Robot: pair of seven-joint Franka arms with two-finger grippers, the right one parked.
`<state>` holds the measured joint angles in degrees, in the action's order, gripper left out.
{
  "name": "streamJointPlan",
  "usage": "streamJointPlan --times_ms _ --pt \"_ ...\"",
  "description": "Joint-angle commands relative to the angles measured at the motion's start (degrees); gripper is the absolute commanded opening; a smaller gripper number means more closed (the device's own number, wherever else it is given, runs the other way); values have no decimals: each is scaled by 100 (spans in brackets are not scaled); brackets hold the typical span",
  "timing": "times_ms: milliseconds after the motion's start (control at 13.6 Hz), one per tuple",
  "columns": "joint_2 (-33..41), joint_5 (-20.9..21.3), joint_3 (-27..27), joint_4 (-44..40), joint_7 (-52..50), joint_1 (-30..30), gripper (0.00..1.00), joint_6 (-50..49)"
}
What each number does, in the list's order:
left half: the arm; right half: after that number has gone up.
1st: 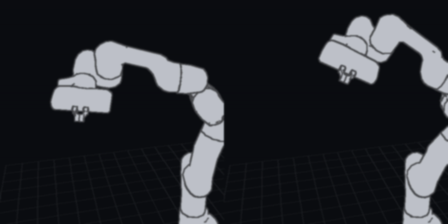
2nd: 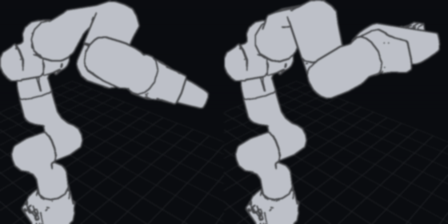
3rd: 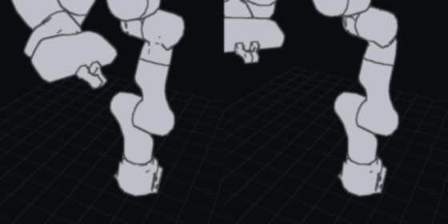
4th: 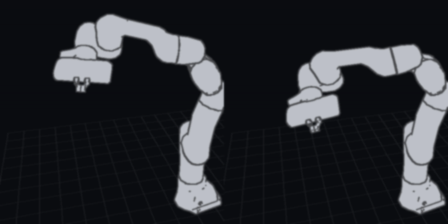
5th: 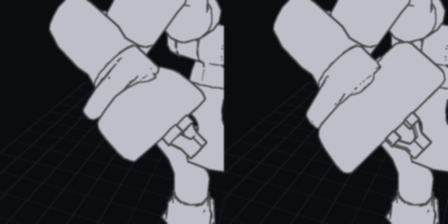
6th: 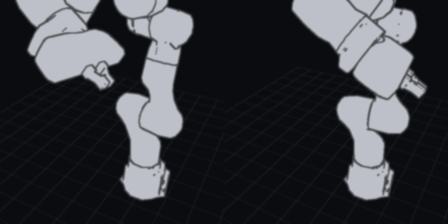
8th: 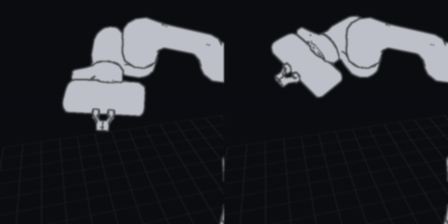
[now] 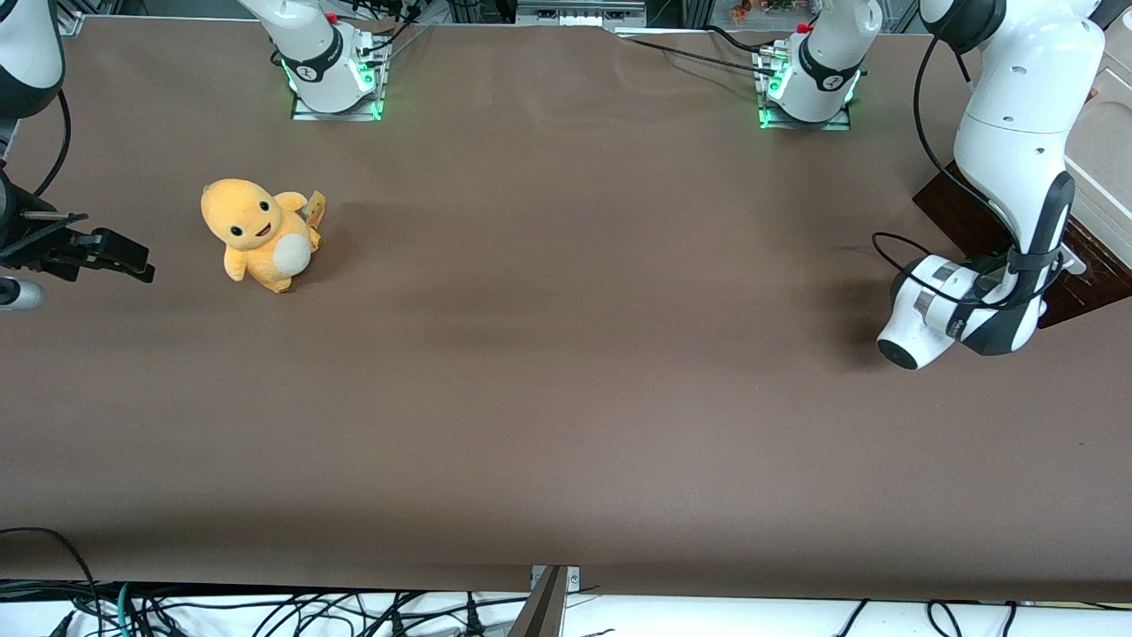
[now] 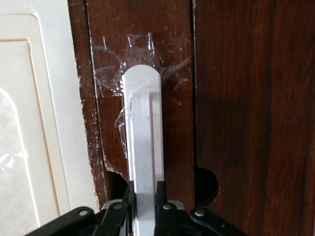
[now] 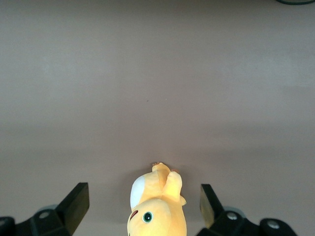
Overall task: Open lower drawer with left arm only
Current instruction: 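Pull the gripped handle outward from the cabinet with the left gripper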
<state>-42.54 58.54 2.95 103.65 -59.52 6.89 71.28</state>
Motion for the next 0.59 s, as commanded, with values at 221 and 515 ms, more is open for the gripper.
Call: streamJointPlan --times_ms 221,515 --pt "115 61 66 41 152 -12 12 132" --pt "106 61 197 -117 160 -74 12 123"
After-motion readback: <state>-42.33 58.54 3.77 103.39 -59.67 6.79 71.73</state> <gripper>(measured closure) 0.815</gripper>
